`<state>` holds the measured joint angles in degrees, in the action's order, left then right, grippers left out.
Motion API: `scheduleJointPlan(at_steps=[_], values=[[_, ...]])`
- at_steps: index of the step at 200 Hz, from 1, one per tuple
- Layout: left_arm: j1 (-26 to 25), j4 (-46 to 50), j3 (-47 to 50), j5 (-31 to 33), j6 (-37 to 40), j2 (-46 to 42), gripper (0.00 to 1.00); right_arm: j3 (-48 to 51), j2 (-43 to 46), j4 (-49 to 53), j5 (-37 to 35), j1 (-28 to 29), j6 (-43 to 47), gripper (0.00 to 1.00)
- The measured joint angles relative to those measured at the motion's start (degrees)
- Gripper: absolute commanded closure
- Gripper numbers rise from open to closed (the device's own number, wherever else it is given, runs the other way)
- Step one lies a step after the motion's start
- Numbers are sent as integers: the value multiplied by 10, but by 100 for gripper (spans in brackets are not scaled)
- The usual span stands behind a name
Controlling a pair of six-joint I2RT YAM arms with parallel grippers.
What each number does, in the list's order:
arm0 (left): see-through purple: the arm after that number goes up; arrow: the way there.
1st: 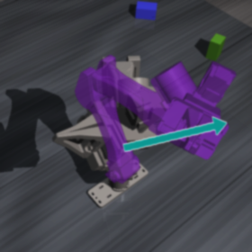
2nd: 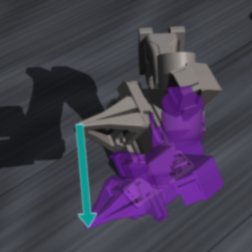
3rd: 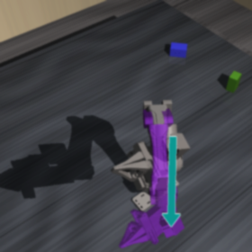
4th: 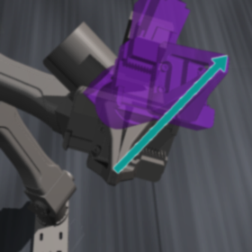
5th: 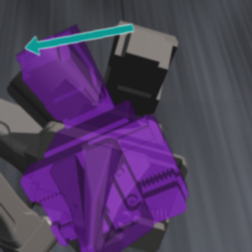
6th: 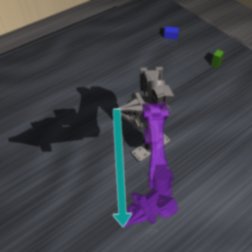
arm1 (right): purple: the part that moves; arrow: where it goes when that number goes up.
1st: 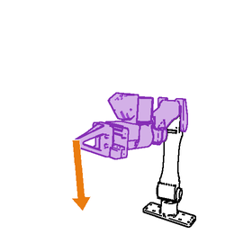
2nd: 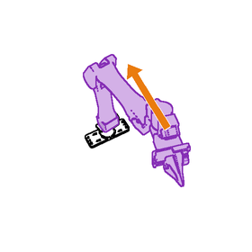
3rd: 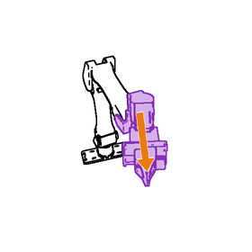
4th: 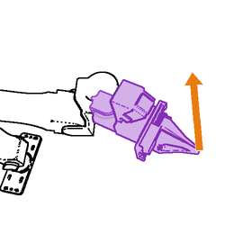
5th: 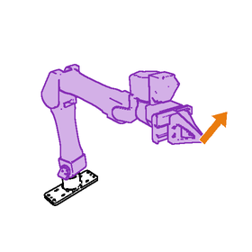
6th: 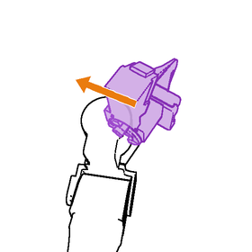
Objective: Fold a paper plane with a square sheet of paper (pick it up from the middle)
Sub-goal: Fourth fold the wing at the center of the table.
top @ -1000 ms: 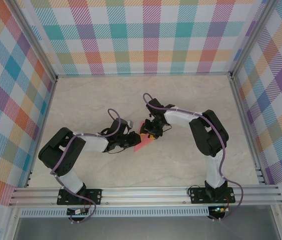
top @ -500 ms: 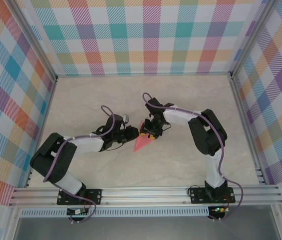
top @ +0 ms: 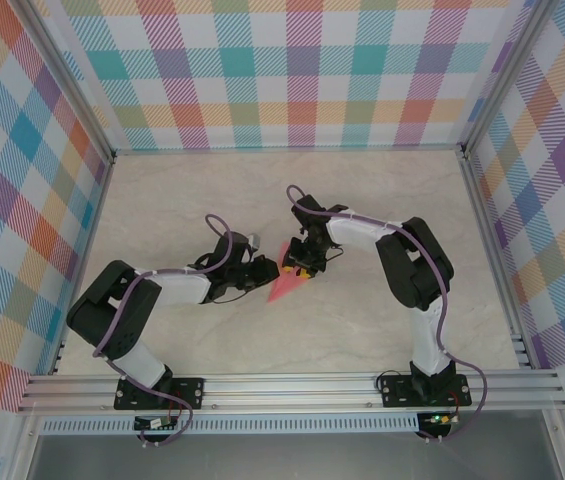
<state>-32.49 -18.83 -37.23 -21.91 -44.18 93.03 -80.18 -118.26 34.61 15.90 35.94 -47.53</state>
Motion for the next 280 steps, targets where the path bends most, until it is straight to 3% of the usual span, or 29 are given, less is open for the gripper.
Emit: scheduleJointPlan(at_steps=[152, 280], values=[[-10, -20, 2, -27, 1, 13, 85, -18, -9, 17, 2, 0, -14, 57], [-11, 27, -13, 12, 19, 32, 89, -18, -10, 21, -1, 0, -16, 62]])
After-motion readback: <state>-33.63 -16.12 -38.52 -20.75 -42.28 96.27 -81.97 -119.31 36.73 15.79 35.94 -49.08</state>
